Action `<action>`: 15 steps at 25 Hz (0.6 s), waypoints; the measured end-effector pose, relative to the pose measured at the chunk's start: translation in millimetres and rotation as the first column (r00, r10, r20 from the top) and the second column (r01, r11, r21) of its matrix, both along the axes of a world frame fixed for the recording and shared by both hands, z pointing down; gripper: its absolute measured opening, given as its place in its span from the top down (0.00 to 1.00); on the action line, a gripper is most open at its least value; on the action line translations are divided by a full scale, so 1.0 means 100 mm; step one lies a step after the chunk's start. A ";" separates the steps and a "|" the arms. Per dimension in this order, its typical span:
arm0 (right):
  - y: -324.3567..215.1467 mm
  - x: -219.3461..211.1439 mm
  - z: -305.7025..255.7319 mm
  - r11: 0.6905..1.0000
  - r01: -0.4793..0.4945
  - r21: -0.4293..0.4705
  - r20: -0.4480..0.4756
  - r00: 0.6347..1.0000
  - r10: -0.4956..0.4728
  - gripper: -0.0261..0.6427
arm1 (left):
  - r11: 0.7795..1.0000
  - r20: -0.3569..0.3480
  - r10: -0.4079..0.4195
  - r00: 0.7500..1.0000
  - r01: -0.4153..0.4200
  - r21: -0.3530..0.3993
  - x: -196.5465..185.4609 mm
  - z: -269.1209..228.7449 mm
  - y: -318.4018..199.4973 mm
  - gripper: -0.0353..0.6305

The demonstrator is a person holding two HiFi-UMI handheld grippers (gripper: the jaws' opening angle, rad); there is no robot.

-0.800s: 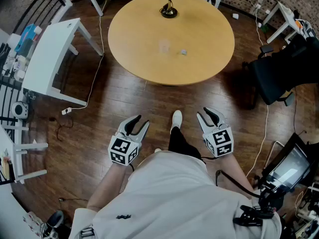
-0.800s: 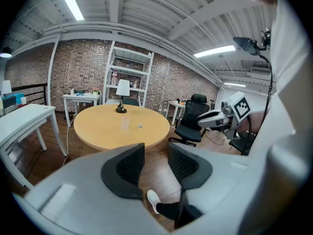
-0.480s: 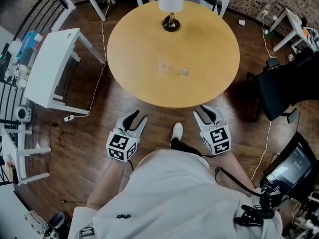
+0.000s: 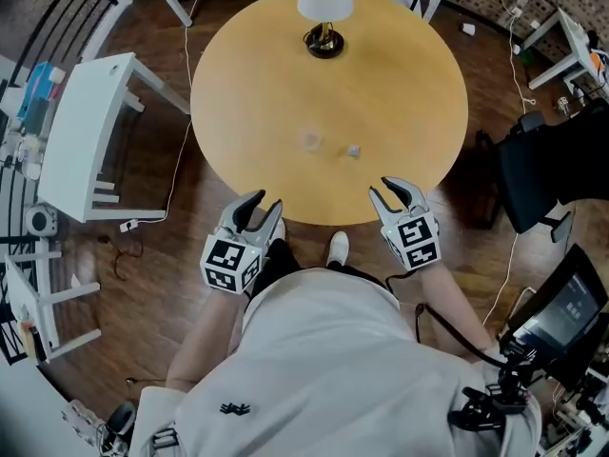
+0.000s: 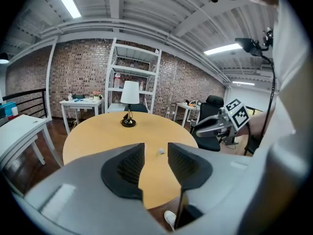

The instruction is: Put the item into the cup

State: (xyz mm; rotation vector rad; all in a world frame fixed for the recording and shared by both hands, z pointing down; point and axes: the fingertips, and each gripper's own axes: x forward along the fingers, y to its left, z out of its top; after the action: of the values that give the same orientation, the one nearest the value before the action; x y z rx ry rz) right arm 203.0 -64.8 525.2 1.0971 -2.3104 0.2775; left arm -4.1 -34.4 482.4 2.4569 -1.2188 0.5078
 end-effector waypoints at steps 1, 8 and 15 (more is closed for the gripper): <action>-0.09 -0.03 0.02 1.000 -0.010 -0.002 -0.005 1.000 0.010 0.78 | 1.000 0.002 0.015 1.000 -0.015 -0.007 -0.01 0.03 -0.08 0.75; -0.42 -0.28 0.20 0.994 -0.090 -0.065 -0.039 0.995 0.088 0.78 | 0.993 0.002 0.115 0.993 -0.115 -0.027 -0.30 0.04 -0.61 0.75; -0.69 -0.40 0.26 0.986 -0.153 -0.072 -0.031 0.988 0.151 0.78 | 0.983 0.004 0.179 0.984 -0.179 -0.047 -0.39 0.12 -0.95 0.75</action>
State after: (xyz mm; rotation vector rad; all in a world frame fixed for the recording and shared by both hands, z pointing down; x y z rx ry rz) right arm 163.1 -133.4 551.3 1.2340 -2.1797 0.4024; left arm -42.9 -129.9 494.4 2.5398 -0.9821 0.5876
